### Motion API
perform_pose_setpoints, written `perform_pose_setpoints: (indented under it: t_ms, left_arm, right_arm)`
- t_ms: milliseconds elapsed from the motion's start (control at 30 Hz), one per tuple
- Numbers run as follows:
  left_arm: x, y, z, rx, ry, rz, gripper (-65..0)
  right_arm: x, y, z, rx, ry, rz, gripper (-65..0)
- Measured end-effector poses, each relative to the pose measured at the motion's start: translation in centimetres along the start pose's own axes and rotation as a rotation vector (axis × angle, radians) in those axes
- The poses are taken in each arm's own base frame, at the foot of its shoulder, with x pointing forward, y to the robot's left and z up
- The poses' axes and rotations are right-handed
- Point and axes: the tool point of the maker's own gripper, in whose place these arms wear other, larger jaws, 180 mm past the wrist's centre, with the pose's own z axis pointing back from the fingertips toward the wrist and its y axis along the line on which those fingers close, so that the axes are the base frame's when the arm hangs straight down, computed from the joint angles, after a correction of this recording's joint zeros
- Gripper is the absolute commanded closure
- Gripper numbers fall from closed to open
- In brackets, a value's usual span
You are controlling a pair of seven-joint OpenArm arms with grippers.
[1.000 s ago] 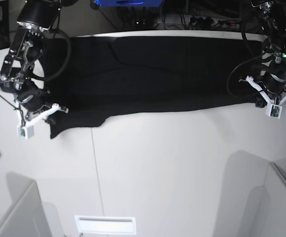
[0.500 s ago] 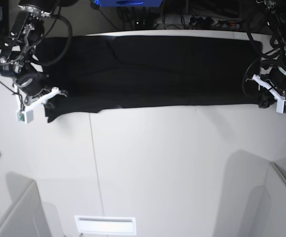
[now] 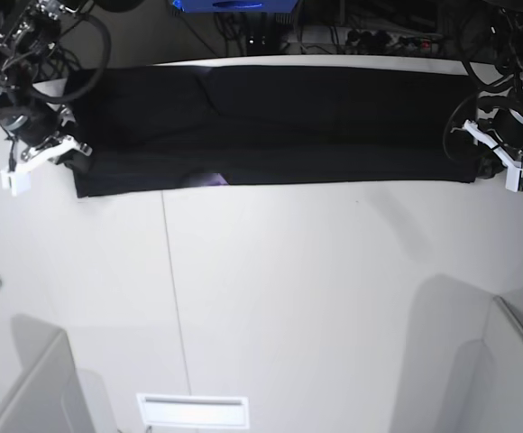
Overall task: Fold the T-shirt properly
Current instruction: 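Lift the hem with both grippers and fold it over toward the collar, then release the hem and raise both grippers off the folded strip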
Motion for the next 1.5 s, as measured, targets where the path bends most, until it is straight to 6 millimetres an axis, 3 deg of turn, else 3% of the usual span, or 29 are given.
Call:
perform_pose_setpoints:
  t_ms: [233, 533, 767, 933, 1100, 1133, 1200, 1267, 1400, 1500]
  left_arm:
    - [-1.7, -0.1, 0.5, -0.002, 0.047, -0.011, 0.0]
    - [-4.1, -0.2, 1.3, -0.007, 0.113, -0.016, 0.0]
    - [-4.2, -0.2, 1.3, -0.006, 0.115, -0.015, 0.0]
    - [-5.4, 1.2, 1.4, 0.079, 0.171, -0.084, 0.0]
    - [-6.2, 1.2, 1.4, 0.104, 0.187, -0.084, 0.0]
    - [-6.1, 1.2, 1.4, 0.106, 0.184, -0.087, -1.2]
    - [-6.1, 1.3, 1.4, 0.108, 0.186, -0.087, -10.2]
    - [-6.1, 1.4, 1.4, 0.112, 0.187, -0.089, -20.1]
    - [-6.1, 1.6, 1.5, 0.117, 0.185, -0.086, -33.7]
    - [-5.9, 2.8, 2.3, 0.162, 0.169, -0.055, -34.9]
  right_arm:
    - [-1.0, -0.6, 1.1, 0.03, 0.002, -0.059, 0.0]
    - [-5.0, -1.9, 1.8, -0.002, 0.084, -0.12, 0.0]
    - [-5.0, -1.9, 1.7, 0.003, 0.077, -0.125, 0.0]
    - [-5.8, -2.3, 1.4, 0.0, 0.1, -0.151, 0.0]
    - [-5.7, -2.2, 1.4, 0.003, 0.099, -0.151, -1.5]
    - [-5.7, -2.3, 1.4, 0.001, 0.098, -0.153, -8.7]
    - [-5.7, -2.4, 1.5, -0.004, 0.098, -0.15, -22.5]
    - [-5.6, -2.4, 1.5, -0.004, 0.093, -0.15, -29.1]
    - [-5.6, -2.8, 1.7, -0.015, 0.086, -0.149, -27.5]
    - [-4.9, -3.6, 1.7, -0.059, 0.047, -0.134, -23.6]
